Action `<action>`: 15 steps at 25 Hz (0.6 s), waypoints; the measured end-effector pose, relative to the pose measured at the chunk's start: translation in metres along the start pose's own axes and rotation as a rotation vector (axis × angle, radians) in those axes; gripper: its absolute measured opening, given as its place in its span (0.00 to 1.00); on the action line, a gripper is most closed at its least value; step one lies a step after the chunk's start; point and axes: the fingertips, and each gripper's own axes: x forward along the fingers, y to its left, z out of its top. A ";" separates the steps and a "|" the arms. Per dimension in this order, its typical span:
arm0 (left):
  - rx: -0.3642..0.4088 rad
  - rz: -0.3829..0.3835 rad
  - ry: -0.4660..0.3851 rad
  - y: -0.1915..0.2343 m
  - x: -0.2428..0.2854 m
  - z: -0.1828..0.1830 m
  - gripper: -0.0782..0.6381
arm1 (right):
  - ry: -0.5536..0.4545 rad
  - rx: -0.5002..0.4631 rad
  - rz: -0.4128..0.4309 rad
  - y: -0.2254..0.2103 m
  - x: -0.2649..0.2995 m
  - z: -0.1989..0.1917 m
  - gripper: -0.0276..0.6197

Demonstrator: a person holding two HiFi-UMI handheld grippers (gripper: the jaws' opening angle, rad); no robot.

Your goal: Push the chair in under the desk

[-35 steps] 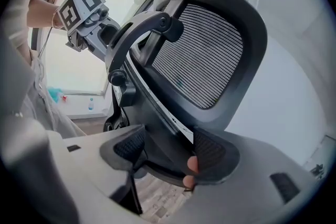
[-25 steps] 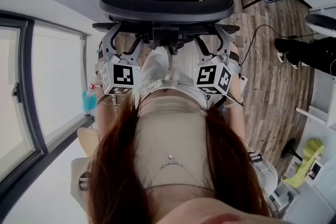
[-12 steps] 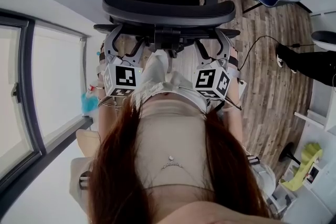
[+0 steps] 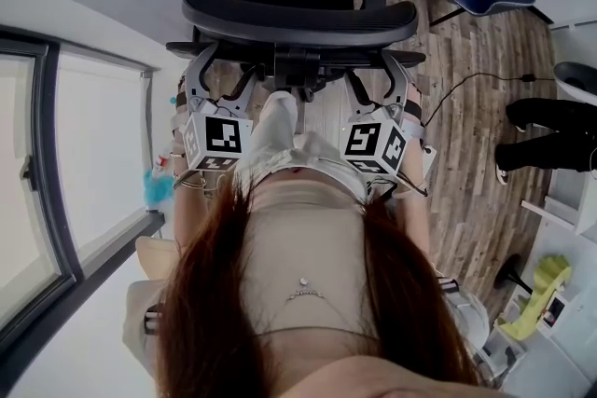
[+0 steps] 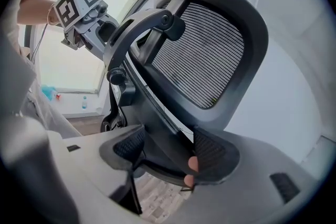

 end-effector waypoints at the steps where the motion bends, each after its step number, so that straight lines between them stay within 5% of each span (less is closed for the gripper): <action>1: -0.001 -0.002 -0.002 0.001 0.002 0.001 0.53 | 0.000 0.001 0.000 -0.001 0.002 0.000 0.50; 15: -0.001 0.000 0.001 0.013 0.024 0.003 0.53 | -0.005 0.005 -0.004 -0.012 0.023 0.003 0.49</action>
